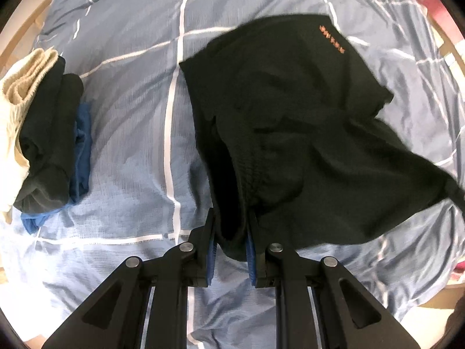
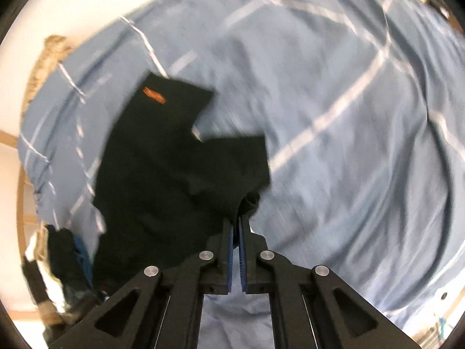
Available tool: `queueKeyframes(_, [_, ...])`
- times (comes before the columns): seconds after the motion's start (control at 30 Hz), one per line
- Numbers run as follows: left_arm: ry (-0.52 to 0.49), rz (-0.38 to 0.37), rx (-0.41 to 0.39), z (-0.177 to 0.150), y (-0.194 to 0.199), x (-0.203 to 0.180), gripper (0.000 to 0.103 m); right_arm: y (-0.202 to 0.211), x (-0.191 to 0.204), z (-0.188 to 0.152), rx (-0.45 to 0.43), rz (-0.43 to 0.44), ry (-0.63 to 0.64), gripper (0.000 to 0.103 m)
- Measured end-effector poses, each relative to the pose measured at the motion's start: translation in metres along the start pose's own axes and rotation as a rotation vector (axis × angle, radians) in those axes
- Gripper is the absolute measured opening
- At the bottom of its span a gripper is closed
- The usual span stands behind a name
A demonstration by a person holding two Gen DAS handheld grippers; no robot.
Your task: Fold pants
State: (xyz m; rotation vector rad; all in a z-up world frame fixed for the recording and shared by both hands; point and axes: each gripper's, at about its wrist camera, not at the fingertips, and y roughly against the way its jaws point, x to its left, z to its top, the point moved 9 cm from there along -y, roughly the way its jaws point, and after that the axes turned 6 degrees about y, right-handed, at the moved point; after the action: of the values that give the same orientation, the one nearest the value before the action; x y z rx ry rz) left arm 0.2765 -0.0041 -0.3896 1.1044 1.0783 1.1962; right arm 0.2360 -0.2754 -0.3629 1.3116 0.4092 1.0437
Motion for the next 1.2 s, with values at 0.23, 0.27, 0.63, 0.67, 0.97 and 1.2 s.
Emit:
queueKeyframes(0.23, [0.052,-0.079,0.002,0.028,0.024,-0.004,0.018,0.024,0.035,0.066,-0.098,0.020,0.099,0.004])
queueKeyframes(0.27, [0.051,-0.092,0.011,0.031,0.026,-0.006,0.018,0.024,0.040,0.075,-0.106,0.018,0.111,0.004])
queueKeyframes(0.63, [0.040,-0.191,0.042,0.107,0.039,-0.009,0.017,0.003,0.110,0.160,-0.142,0.076,0.224,0.004])
queueKeyframes(0.67, [0.051,-0.196,0.048,0.115,0.037,-0.008,0.017,-0.002,0.116,0.166,-0.141,0.076,0.235,0.004])
queueKeyframes(0.97, [0.165,-0.208,0.130,0.163,-0.005,0.008,0.017,-0.076,0.159,0.226,-0.093,0.010,0.344,0.004])
queueKeyframes(1.2, [0.206,-0.189,0.178,0.182,-0.042,0.016,0.019,-0.129,0.174,0.250,-0.062,-0.062,0.419,0.004])
